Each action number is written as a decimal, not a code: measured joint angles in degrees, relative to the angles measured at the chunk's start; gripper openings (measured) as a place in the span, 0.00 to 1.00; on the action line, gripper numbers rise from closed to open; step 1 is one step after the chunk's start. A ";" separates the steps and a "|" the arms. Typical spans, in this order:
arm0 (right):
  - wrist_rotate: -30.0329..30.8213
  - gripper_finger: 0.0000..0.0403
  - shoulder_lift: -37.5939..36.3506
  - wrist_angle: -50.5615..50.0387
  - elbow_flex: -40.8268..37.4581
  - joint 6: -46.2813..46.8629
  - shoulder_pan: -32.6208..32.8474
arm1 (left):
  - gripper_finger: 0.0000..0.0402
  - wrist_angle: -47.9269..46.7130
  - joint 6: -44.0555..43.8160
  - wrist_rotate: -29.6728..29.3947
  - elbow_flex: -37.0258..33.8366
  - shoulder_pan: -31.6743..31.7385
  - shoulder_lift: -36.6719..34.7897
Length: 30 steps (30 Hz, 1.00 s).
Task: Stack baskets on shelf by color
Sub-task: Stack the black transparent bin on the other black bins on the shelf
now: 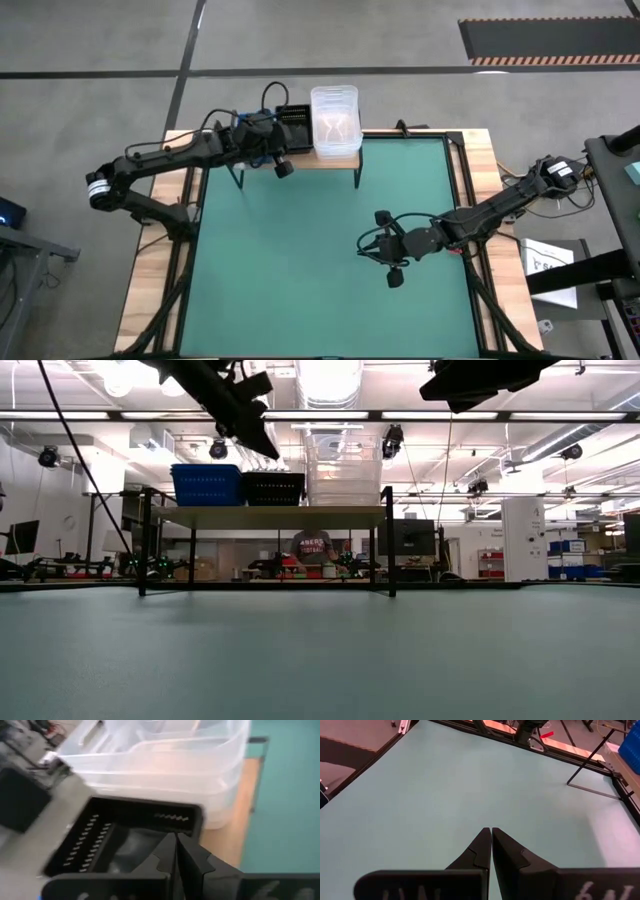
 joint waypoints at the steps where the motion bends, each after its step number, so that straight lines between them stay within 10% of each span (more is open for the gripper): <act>1: -0.02 0.02 0.00 -0.01 -0.02 -0.02 0.00 | 0.00 0.06 0.71 -1.15 -0.06 0.31 0.01; 30: -0.04 0.02 0.00 -2.46 -0.23 1.76 0.00 | 0.00 -4.23 0.72 3.46 1.28 0.93 -1.45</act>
